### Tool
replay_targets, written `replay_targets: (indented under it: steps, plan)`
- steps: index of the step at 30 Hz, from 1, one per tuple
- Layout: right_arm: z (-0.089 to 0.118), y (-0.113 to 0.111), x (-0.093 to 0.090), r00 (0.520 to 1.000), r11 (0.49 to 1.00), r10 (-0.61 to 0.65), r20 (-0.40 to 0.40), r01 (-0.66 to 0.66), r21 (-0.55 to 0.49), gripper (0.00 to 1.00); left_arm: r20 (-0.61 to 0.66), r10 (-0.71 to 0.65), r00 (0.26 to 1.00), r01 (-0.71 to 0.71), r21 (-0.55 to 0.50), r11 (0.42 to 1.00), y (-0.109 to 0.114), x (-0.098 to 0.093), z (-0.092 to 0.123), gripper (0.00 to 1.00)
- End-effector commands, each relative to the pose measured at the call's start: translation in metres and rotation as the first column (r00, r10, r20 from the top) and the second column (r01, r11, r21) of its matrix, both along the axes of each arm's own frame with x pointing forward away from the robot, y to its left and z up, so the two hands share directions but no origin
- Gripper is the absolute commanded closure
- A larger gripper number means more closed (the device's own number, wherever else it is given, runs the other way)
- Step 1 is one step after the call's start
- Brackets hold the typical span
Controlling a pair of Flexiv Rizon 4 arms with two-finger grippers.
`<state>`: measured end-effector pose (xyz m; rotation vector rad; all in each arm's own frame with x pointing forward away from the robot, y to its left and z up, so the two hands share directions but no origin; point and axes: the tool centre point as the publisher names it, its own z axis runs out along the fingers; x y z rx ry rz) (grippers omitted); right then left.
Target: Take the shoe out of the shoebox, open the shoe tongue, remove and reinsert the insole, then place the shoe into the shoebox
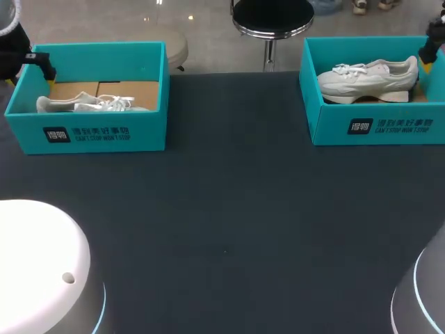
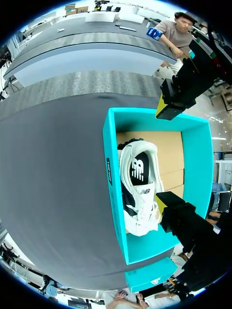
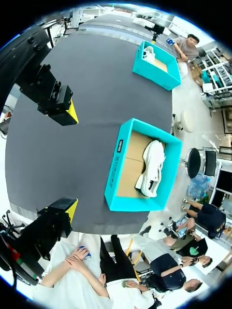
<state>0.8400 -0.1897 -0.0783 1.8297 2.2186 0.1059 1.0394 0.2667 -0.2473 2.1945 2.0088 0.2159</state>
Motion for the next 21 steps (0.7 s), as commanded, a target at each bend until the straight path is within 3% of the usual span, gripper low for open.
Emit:
replay_targets:
  steps: [1,6,11,21]
  plan:
    - [-0.014,0.006,0.058,0.963,0.995,-0.080,-0.257,0.061,-0.082,0.00,0.002,0.000,1.000,0.000,0.002,1.000,0.000,-0.001,0.000,0.00]
    - [-0.031,-0.004,0.070,0.942,0.988,-0.147,-0.303,0.125,-0.091,0.00,0.002,0.000,1.000,0.000,0.002,1.000,0.000,-0.001,0.000,0.00]
    - [-0.047,-0.016,0.071,0.906,0.982,-0.189,-0.380,0.182,-0.055,0.00,0.002,0.000,1.000,0.000,0.002,1.000,0.000,-0.001,0.000,0.00]
    - [-0.047,-0.016,0.071,0.906,0.982,-0.189,-0.380,0.182,-0.055,0.00,0.002,0.000,1.000,0.000,0.002,1.000,0.000,-0.001,0.000,0.00]
